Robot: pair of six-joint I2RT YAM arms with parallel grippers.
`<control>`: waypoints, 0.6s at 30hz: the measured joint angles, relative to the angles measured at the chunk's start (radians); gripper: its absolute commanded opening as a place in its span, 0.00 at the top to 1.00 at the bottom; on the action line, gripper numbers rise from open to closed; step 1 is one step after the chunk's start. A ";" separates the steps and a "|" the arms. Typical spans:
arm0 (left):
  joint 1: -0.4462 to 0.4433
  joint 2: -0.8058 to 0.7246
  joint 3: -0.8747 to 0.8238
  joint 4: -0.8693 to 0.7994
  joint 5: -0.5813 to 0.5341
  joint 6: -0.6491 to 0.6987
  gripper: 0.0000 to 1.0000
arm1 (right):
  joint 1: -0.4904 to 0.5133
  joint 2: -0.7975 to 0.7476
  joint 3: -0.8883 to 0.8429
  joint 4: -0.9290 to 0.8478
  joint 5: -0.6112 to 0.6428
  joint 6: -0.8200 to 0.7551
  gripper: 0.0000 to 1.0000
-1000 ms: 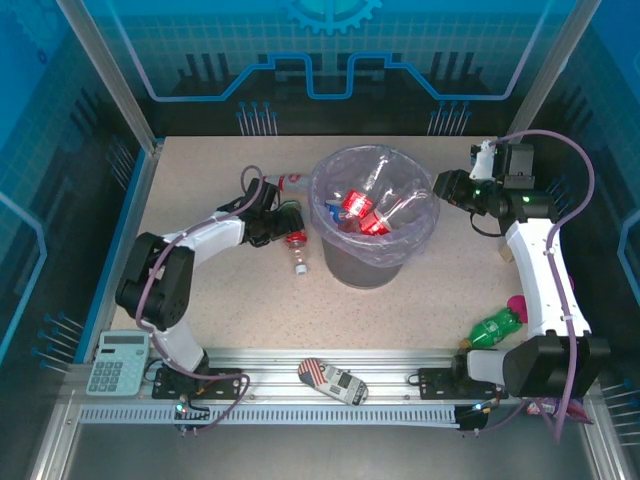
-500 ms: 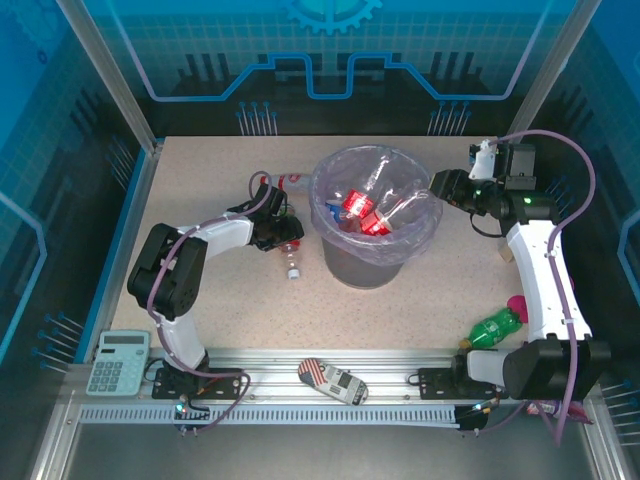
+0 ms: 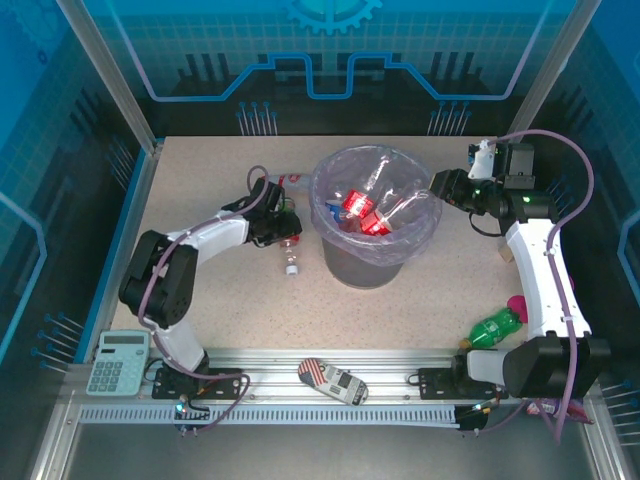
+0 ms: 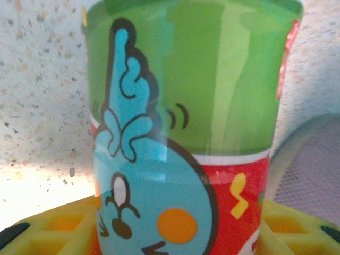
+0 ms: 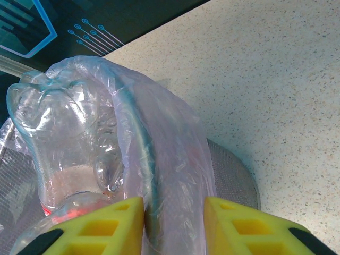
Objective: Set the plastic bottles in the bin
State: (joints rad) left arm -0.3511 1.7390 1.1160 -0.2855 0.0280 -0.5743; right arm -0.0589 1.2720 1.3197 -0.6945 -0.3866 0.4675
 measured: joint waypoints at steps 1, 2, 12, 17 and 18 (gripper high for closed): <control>0.000 -0.022 0.014 -0.018 -0.006 0.019 0.57 | 0.000 0.000 0.000 0.000 0.000 0.000 0.65; 0.000 -0.042 0.031 -0.034 -0.010 0.036 0.59 | 0.000 0.000 0.000 0.000 0.000 0.000 0.65; 0.000 -0.232 0.443 -0.219 -0.040 0.357 0.62 | 0.008 0.004 0.000 0.007 0.005 0.000 0.65; -0.005 -0.293 0.570 -0.249 -0.008 0.473 0.63 | 0.014 0.004 0.000 0.008 0.012 0.001 0.65; -0.011 -0.300 0.586 -0.250 0.008 0.492 0.63 | 0.014 0.004 0.000 0.008 0.013 0.002 0.65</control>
State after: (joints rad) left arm -0.3618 1.4387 1.7023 -0.5354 0.0360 -0.0822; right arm -0.0444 1.2758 1.3197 -0.6868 -0.3737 0.4694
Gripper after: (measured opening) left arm 0.488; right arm 0.353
